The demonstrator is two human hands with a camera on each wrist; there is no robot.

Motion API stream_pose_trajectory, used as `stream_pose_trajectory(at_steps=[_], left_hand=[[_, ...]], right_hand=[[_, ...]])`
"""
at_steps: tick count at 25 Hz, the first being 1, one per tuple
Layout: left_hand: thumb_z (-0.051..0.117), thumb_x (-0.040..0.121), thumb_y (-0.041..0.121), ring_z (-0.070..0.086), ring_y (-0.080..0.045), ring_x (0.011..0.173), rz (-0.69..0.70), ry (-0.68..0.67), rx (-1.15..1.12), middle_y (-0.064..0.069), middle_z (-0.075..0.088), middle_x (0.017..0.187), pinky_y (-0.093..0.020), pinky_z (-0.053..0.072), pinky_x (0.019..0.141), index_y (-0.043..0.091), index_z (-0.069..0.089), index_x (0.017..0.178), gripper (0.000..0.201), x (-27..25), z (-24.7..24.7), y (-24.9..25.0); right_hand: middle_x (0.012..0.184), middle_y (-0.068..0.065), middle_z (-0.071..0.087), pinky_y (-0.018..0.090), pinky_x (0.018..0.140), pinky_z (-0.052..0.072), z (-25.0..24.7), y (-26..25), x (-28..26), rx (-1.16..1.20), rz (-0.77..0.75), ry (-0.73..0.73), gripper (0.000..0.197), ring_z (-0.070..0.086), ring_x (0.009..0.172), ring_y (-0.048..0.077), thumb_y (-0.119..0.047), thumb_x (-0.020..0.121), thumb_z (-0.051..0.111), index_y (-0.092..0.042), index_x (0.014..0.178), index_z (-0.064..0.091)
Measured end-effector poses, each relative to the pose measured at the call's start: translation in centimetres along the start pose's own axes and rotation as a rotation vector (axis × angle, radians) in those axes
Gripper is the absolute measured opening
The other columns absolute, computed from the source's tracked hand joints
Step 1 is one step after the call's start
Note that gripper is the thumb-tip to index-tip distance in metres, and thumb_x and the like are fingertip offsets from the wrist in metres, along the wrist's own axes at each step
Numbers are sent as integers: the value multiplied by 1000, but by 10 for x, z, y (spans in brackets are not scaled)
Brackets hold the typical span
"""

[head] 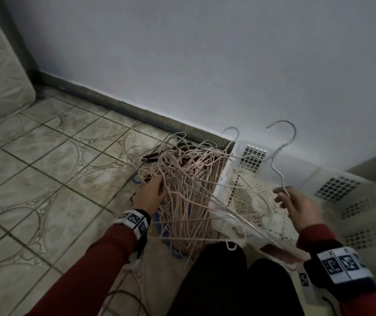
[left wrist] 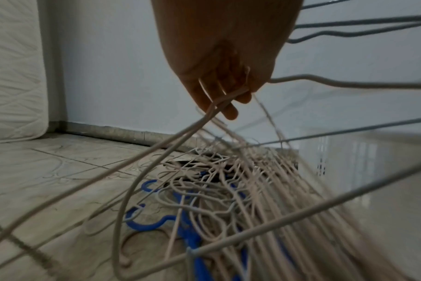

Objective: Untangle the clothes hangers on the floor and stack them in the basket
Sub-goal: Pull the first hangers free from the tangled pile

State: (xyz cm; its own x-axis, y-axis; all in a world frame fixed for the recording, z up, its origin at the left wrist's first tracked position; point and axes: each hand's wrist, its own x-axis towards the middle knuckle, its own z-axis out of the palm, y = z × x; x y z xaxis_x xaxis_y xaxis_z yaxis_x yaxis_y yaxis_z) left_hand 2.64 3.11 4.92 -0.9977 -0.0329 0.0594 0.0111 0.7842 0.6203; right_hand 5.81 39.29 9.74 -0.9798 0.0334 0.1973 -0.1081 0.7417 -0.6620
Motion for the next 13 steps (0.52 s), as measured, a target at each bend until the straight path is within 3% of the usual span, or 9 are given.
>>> stream_pose_trajectory(at_steps=[3,5,7,9,10,12,13], left_hand=[[49,92,15,60,-31,81,32,-21,-150,-16,62,91,-46,51,77,4,56,96,14,-4,-1,6],[47,93,16,59,-28,80,93,-42,-158,-14,63,90,-43,51,76,4,59,95,17,-7,-6,16],[47,94,16,58,-18,78,125,-84,-202,-5,62,89,-27,47,71,8,60,96,16,-8,-14,27],[45,95,14,56,-7,74,113,-159,-271,1,59,85,-14,43,67,14,60,95,14,-7,-26,37],[44,95,14,56,-6,74,125,-187,-281,2,59,83,-15,44,67,14,59,94,14,-6,-31,41],[43,96,17,59,-17,79,159,-228,-244,-3,60,86,-31,46,74,12,59,96,18,-5,-42,49],[42,96,17,57,-20,81,183,-252,-201,-4,59,87,-36,44,75,11,59,98,19,-5,-48,56]], right_hand=[[57,3,60,3,56,36,-14,1,-10,-1,-108,142,57,55,67,2,-64,79,40,-12,84,62],[68,13,67,-3,59,33,-19,-5,-15,-2,-140,204,64,53,79,9,-62,76,38,-5,85,65],[77,12,70,-6,61,31,-26,-10,-17,7,-156,213,63,53,82,9,-57,78,37,-2,88,66],[76,-6,68,-7,62,32,-38,-17,-20,80,-148,190,74,55,73,-7,-68,79,33,-3,90,67],[77,-25,64,-8,63,32,-46,-19,-21,100,-137,211,78,53,69,-19,-72,78,28,-7,91,67],[79,-51,54,-10,67,31,-64,-21,-25,102,-113,252,64,46,71,-33,-74,78,24,-29,93,66],[83,-57,49,-11,69,31,-73,-23,-27,111,-120,262,54,45,73,-35,-75,78,24,-40,93,63]])
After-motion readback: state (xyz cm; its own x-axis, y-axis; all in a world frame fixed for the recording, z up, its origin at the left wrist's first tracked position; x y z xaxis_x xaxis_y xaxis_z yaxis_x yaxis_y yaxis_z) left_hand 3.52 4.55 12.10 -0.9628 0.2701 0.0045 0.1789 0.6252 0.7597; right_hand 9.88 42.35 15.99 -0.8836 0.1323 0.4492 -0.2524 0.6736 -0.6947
